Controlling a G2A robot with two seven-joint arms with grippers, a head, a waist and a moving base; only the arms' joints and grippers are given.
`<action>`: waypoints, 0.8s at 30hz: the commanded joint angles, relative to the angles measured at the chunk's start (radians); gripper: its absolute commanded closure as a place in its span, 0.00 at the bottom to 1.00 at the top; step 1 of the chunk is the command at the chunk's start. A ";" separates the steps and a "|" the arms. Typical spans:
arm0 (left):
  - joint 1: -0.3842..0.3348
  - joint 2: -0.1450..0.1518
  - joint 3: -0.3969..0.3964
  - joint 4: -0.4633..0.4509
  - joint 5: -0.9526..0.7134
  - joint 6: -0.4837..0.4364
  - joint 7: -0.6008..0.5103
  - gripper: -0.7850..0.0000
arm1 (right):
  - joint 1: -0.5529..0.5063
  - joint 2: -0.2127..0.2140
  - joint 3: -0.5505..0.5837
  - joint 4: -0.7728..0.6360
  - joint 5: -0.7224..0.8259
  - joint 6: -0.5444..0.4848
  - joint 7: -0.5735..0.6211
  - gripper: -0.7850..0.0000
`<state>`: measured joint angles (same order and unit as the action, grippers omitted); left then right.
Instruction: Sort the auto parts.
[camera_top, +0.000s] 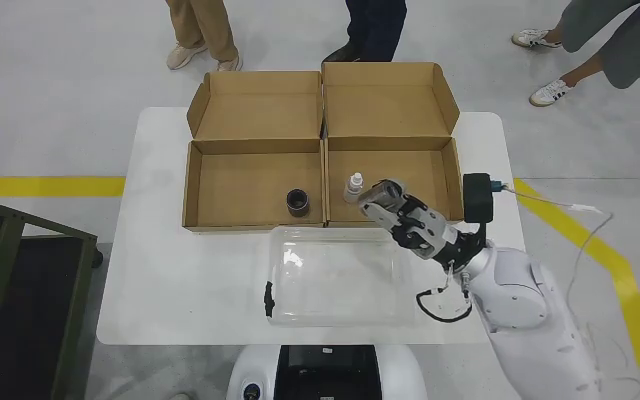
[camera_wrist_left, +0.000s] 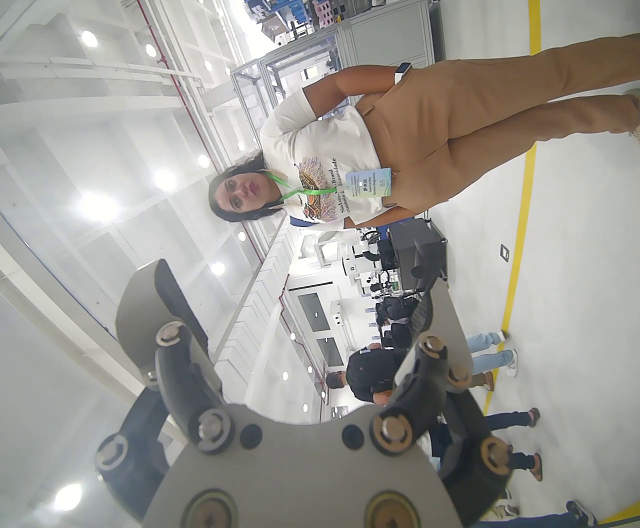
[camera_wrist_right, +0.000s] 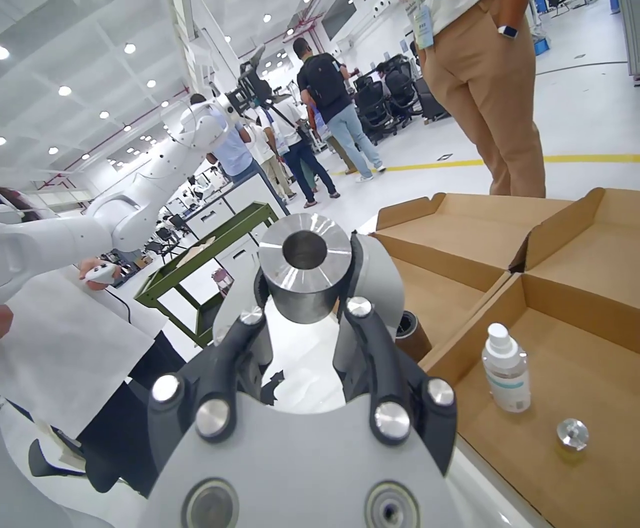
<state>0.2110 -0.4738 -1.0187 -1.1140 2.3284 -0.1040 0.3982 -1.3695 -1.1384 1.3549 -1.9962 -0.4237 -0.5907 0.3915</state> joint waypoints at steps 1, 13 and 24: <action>0.000 0.000 0.000 0.000 0.000 0.000 0.000 0.00 | 0.008 -0.001 -0.012 -0.003 -0.088 0.044 0.009 1.00; 0.000 0.000 0.000 0.000 0.000 0.000 0.000 0.00 | 0.086 -0.026 -0.250 -0.002 -0.503 0.192 0.008 1.00; 0.000 0.000 0.000 0.000 0.000 0.000 0.000 0.00 | 0.284 -0.079 -0.451 0.129 -0.585 0.301 0.026 1.00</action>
<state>0.2110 -0.4738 -1.0187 -1.1140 2.3284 -0.1040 0.3982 -1.1089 -1.2119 0.9213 -1.8817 -1.0045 -0.3008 0.4133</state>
